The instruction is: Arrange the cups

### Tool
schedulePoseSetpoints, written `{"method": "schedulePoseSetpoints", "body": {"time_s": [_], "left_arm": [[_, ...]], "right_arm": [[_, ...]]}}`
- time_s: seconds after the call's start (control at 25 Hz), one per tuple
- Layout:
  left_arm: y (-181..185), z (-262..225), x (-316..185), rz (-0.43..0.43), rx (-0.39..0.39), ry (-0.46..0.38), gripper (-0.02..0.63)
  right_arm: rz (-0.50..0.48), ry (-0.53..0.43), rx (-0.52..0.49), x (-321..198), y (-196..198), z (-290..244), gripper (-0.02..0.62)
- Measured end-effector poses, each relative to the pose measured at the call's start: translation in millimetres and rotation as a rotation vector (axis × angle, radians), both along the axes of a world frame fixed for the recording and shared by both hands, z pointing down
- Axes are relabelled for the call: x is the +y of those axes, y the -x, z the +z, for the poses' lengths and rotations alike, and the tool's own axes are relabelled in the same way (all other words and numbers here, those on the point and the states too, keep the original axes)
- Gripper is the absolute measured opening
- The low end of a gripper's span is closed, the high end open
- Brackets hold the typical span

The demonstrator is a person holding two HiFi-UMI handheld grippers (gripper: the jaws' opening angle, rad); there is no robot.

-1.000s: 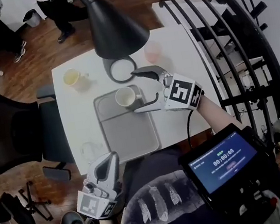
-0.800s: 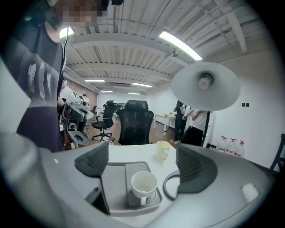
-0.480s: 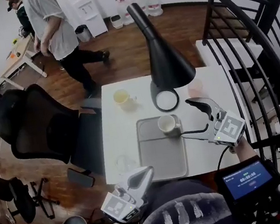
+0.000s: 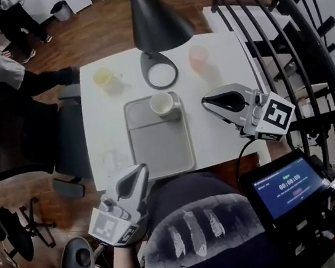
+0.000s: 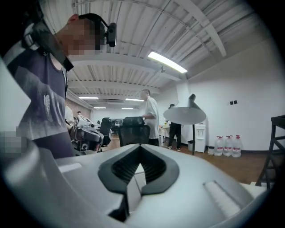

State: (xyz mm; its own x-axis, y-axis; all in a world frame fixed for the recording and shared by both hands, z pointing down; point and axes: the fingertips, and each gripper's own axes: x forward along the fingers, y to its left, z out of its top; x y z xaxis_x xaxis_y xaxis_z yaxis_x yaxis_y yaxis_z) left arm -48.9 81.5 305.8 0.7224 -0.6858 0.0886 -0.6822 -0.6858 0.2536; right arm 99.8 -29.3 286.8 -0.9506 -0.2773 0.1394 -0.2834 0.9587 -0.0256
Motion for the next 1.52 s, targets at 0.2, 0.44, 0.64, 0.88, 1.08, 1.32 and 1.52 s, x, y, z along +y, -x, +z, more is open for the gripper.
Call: {"method": "schedulePoseSetpoints", "body": {"time_s": [0.2, 0.44, 0.64, 0.88, 1.08, 1.32, 1.52], "left_arm": [[-18.8, 5.1, -1.5, 0.051, 0.003, 0.024, 0.017], [-48.7, 13.6, -19.2, 0.128, -0.093, 0.051, 0.015], [-46.5, 21.2, -39.9, 0.129, -0.22, 0.071, 0.015], [-40.4, 18.9, -40.0, 0.13, -0.173, 0.093, 0.015], [-32.9, 16.3, -42.2, 0.125, -0.146, 0.095, 0.015], [-22.4, 19.6, -46.7, 0.124, -0.146, 0.092, 0.014], [-29.2, 24.7, -45.0, 0.113, -0.132, 0.069, 0.015]], "right_arm": [[-0.005, 0.098, -0.054, 26.5, -7.6, 10.7, 0.003], [-0.038, 0.237, -0.167, 58.7, -23.1, 23.9, 0.003], [-0.061, 0.275, -0.146, 60.6, -15.1, 37.9, 0.003], [-0.077, 0.291, -0.146, 58.5, -7.9, 37.8, 0.003], [-0.097, 0.294, -0.138, 55.6, 0.6, 41.4, 0.003], [-0.113, 0.305, -0.136, 46.7, 16.2, 48.7, 0.003], [-0.112, 0.314, -0.127, 51.5, 6.6, 58.0, 0.003]]}}
